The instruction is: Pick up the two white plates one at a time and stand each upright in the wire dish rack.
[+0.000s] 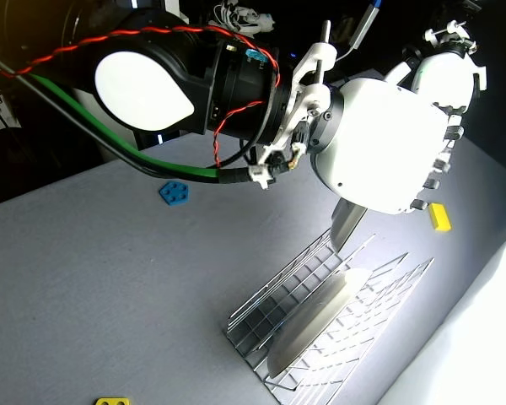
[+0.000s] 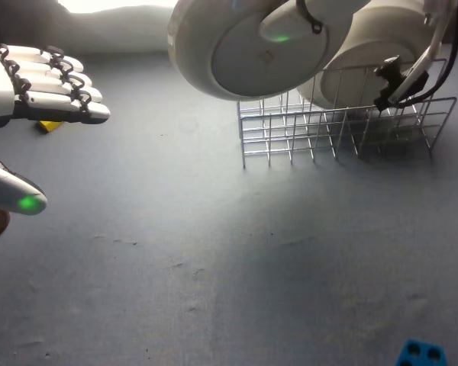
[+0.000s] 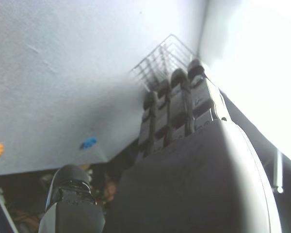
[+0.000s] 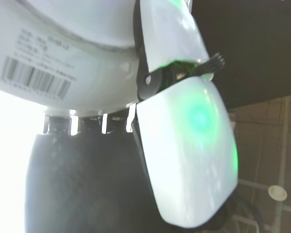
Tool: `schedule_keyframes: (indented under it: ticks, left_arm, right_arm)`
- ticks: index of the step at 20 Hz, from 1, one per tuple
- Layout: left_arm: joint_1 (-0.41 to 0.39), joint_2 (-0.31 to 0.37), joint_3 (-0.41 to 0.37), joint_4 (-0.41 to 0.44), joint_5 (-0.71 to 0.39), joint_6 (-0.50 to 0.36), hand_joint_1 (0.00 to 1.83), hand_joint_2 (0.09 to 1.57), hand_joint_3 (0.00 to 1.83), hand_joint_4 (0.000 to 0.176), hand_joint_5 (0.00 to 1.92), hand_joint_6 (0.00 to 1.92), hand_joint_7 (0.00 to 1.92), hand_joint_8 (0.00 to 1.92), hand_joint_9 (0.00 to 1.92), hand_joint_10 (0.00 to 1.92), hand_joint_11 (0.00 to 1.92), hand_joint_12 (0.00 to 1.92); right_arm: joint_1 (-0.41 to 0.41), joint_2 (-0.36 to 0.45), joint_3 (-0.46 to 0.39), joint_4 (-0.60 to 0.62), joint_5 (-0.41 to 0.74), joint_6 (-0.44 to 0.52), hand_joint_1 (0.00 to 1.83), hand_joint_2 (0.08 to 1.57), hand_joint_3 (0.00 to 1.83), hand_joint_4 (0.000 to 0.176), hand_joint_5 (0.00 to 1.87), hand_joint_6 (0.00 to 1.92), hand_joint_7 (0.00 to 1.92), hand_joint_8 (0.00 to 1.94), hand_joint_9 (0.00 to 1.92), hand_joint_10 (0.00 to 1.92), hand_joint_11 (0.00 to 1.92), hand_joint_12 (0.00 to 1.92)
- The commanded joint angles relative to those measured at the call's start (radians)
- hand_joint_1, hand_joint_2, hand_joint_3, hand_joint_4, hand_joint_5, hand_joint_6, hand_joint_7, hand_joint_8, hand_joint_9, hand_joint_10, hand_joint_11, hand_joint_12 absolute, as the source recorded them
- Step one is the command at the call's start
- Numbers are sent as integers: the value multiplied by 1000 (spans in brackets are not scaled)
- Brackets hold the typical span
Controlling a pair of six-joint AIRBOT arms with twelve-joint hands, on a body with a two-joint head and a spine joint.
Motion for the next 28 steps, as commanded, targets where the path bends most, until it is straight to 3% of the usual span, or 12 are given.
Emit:
schedule_keyframes:
  ticks: [1,6,17,18,19,23,28]
  left_arm:
    - [-7,10,7,-63,-18,-3,0,1060,5,0,117,6,105,2,73,2,11,51]
    - [-5,12,4,-51,-13,-6,0,1054,1,0,101,6,86,5,47,5,6,3]
    - [-4,13,-1,-33,-12,-12,0,1050,0,0,125,13,119,14,83,12,21,22]
    - [-3,14,-3,-33,-12,-14,0,1043,0,0,120,9,114,11,81,10,17,21]
    - [-3,14,-4,-33,-12,-16,0,1052,0,0,110,4,106,6,74,6,7,18]
    - [-8,14,-4,-33,-12,-21,0,1056,2,0,111,3,100,2,71,3,14,29]
    - [-9,13,-4,-33,-12,-23,0,1048,0,0,107,0,97,0,68,0,6,48]
  right_arm:
    - [11,7,5,20,146,15,1497,1084,0,0,908,917,990,921,1077,861,837,1513]
    - [-16,7,26,20,149,8,1496,1085,0,0,908,939,978,924,1064,866,850,1503]
    - [-56,-1,33,20,187,-156,1497,1083,0,0,915,939,972,925,1083,848,845,1493]
    - [-59,-2,33,19,190,-168,1408,1087,3,0,913,985,976,965,1078,945,874,1215]
    - [-64,-3,33,19,194,-174,1389,1093,0,0,907,1008,968,984,1069,978,902,1112]
    - [-66,-6,34,33,195,-176,1383,1100,1,0,889,1038,958,991,1054,1018,910,1078]
    - [-70,-6,44,153,167,-149,1384,1098,0,0,893,1013,970,986,1057,1015,909,1082]
